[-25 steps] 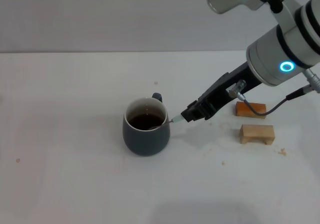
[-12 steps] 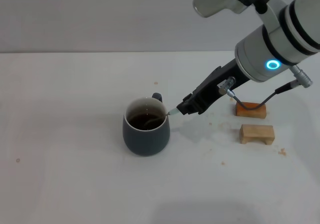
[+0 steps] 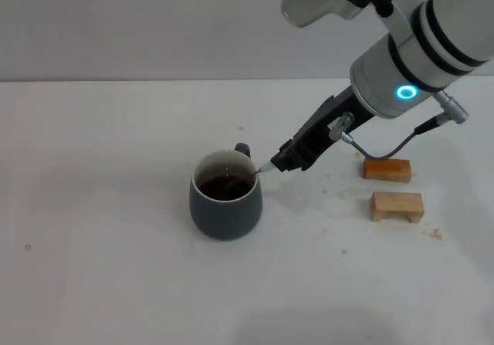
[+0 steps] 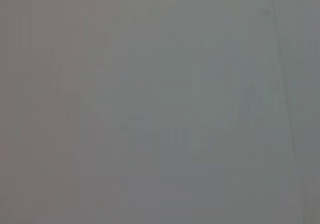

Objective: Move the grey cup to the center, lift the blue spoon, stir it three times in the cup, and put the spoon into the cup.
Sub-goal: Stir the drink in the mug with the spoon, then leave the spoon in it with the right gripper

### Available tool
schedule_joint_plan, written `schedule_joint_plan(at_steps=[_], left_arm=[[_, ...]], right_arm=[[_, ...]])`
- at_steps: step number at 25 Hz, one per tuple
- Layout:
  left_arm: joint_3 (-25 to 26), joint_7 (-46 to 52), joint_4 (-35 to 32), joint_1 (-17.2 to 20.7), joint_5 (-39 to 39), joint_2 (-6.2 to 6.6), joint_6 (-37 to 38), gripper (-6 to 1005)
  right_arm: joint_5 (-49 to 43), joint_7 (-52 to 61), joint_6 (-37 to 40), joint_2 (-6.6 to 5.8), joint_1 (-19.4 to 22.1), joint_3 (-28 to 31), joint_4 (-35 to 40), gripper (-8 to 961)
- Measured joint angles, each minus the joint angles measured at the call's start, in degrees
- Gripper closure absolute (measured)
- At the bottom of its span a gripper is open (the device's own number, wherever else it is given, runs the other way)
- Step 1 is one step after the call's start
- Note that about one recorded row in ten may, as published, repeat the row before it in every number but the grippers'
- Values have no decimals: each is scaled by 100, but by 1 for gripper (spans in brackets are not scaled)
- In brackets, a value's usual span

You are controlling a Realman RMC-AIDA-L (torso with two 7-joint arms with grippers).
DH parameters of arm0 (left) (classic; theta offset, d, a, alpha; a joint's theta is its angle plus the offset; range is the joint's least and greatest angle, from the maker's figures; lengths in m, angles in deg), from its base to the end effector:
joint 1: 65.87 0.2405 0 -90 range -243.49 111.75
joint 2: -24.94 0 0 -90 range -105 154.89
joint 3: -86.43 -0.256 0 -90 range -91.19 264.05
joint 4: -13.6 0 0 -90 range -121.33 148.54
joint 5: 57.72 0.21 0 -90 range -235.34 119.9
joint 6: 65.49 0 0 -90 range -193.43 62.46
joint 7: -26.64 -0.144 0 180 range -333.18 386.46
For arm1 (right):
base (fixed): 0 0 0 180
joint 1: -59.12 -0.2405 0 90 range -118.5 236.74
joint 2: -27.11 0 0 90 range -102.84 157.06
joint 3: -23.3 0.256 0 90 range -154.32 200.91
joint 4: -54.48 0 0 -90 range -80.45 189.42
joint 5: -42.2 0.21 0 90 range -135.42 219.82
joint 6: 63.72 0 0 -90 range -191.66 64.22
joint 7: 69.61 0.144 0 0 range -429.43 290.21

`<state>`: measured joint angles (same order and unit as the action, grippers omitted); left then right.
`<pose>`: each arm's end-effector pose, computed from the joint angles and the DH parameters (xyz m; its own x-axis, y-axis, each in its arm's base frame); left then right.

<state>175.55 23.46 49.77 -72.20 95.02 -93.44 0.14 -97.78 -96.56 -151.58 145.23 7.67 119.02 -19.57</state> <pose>-0.3524 0.2947 0.0976 0.7526 -0.3033 0.5845 0.6575 0.2981 -0.6920 0.0648 0.3784 -0.0237 0.8602 -0.4792 0.1746 -0.4104 -0.8536 -0.3208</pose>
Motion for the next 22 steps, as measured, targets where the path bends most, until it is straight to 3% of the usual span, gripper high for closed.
schedule_joint_plan(at_steps=[16,22], left_arm=[[-11,2,-87,-17,1,9,212,1001],[-18,2,-119,-21,1,9,274,1001]], right_arm=[[42,-148,505,26,-408,-291,788,793],[-2,-311,796,-20,-625,-208,1081,794]])
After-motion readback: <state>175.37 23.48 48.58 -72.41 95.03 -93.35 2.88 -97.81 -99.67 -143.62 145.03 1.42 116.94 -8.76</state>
